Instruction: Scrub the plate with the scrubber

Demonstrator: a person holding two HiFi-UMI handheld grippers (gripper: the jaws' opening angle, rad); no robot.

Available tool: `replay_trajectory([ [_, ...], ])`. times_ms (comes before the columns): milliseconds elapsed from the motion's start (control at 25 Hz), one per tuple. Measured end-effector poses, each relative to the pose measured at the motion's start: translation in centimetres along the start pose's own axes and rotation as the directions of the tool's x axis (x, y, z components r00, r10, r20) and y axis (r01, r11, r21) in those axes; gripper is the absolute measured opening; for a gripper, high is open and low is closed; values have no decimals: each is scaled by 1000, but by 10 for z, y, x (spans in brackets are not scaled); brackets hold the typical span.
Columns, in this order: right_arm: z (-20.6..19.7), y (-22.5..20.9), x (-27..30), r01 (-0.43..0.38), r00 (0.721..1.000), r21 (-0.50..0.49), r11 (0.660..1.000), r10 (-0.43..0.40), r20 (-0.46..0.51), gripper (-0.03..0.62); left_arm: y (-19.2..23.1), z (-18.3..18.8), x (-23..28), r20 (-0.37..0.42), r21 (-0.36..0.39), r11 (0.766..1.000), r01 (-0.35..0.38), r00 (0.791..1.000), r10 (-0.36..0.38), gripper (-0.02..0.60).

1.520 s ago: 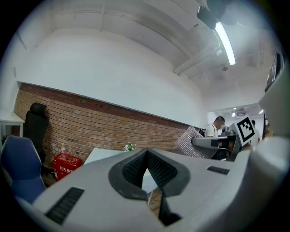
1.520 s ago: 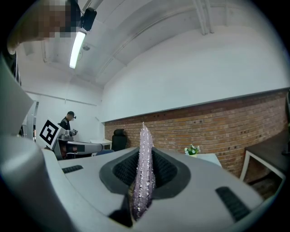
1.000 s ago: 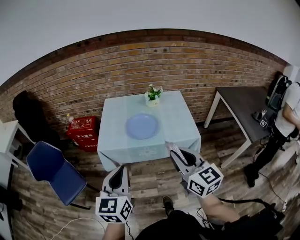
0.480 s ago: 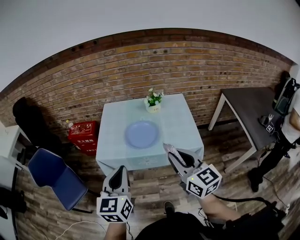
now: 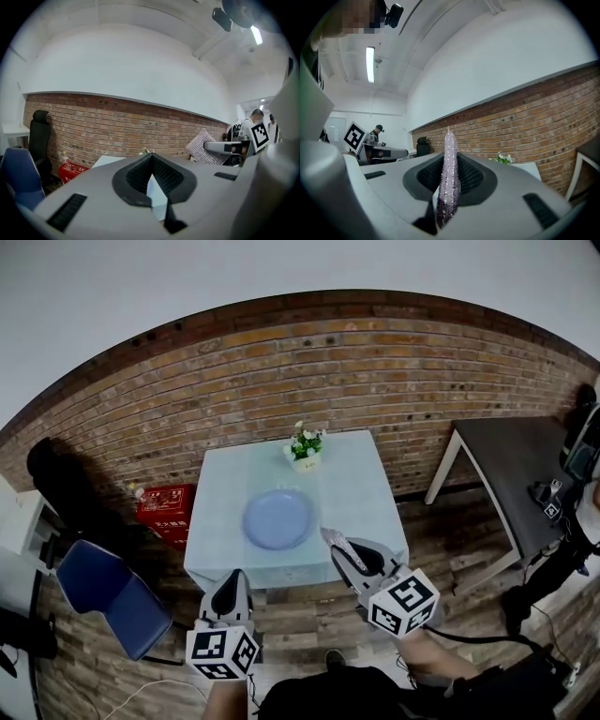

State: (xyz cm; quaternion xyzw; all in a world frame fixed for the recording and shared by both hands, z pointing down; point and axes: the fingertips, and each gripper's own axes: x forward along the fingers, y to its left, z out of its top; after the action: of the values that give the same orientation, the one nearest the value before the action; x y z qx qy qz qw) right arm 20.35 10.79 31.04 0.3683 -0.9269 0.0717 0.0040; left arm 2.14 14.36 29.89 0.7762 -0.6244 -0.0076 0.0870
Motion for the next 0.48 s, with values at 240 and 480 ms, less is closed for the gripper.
replay_trajectory([
  [240,3,-17,14,-36,999,-18,999,36,11,61,3,0,24,-8,16,1000,-19,1000,19,11],
  [480,0,-27,36,-37,999,-45,998,36,-19,61,15,-4,46,-17,12,1000,-17,1000,18,11],
])
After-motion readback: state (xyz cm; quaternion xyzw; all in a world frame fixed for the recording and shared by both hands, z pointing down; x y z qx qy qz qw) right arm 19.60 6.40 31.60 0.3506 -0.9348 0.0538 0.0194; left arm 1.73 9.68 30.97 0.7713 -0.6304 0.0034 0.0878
